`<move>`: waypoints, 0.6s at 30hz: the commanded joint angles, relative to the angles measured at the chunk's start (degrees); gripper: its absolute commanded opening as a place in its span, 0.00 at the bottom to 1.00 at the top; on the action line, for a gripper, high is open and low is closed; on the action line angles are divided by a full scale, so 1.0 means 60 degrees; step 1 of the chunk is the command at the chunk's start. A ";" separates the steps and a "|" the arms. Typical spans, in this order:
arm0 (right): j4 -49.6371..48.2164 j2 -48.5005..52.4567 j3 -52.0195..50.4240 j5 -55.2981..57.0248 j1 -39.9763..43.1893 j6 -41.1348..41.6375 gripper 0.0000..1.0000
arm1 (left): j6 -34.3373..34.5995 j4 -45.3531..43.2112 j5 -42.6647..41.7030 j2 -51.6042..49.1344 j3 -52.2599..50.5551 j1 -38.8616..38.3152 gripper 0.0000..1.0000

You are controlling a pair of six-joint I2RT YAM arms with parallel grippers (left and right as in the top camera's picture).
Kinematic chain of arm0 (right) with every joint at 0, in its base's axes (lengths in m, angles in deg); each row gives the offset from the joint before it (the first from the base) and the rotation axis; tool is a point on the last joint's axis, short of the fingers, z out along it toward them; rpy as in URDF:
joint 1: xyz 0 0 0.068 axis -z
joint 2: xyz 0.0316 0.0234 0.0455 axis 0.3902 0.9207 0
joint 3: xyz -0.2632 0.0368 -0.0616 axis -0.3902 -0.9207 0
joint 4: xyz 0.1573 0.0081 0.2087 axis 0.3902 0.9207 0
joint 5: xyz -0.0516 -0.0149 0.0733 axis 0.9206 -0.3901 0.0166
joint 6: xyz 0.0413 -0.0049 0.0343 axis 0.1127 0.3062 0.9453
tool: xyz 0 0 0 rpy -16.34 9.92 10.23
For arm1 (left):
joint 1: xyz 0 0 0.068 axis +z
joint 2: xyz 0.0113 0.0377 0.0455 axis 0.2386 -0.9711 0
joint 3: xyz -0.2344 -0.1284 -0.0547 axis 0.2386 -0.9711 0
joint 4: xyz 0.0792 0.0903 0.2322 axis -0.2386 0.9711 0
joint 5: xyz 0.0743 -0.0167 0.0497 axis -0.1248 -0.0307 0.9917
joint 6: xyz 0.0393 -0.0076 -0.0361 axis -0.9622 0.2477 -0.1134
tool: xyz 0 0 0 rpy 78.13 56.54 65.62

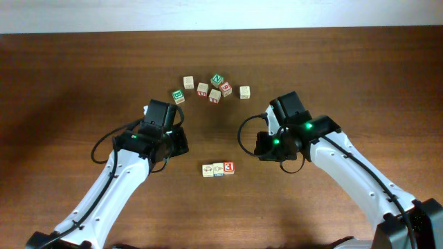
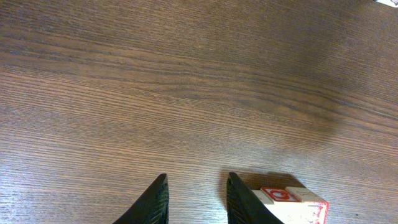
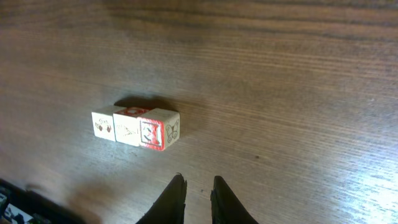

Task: Rotate 3 blocks

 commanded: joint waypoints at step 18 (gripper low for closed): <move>-0.0787 0.1395 -0.0280 -0.0331 -0.0397 0.0171 0.15 | 0.0321 -0.0062 -0.0015 -0.1111 -0.0102 -0.0579 0.00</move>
